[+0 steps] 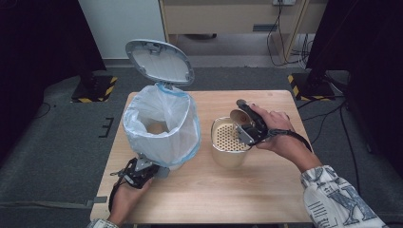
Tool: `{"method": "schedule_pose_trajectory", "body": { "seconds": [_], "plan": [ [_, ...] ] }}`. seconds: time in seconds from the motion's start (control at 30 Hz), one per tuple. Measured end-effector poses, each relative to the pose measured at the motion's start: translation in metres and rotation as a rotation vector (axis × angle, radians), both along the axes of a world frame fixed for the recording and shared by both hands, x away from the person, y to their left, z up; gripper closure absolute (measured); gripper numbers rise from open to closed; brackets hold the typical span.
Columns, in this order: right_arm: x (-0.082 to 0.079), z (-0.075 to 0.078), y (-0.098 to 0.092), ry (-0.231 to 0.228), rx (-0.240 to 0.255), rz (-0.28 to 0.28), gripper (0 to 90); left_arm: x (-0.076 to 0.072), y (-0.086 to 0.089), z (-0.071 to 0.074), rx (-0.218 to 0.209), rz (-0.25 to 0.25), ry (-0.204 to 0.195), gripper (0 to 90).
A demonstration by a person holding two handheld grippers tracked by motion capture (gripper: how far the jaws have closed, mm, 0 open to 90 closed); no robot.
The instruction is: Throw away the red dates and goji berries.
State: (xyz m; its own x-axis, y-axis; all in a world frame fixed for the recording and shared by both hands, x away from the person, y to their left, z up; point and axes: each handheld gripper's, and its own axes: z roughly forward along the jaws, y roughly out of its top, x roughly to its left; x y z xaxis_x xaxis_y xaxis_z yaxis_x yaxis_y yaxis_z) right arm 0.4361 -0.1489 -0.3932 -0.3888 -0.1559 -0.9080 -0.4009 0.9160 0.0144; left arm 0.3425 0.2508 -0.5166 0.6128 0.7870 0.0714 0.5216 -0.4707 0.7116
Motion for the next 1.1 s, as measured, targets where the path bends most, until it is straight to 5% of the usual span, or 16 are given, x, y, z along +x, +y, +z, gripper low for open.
{"method": "schedule_pose_trajectory", "body": {
  "seconds": [0.23,0.43,0.7,1.1],
  "plan": [
    [-0.004,-0.001,0.005,-0.036,-0.065,0.014,31.2,0.0,0.0,0.0,-0.001,0.0,0.0,90.0],
    [-0.011,-0.001,0.011,-0.105,-0.183,0.03,31.2,0.0,0.0,0.0,0.0,0.0,0.0,90.0],
    [-0.017,0.001,0.017,-0.168,-0.244,0.037,31.3,0.0,0.0,0.0,0.0,0.0,0.001,90.0],
    [-0.028,0.005,0.03,-0.284,-0.416,0.058,31.4,0.0,0.0,0.0,0.0,0.001,0.001,90.0]
  ]
}}
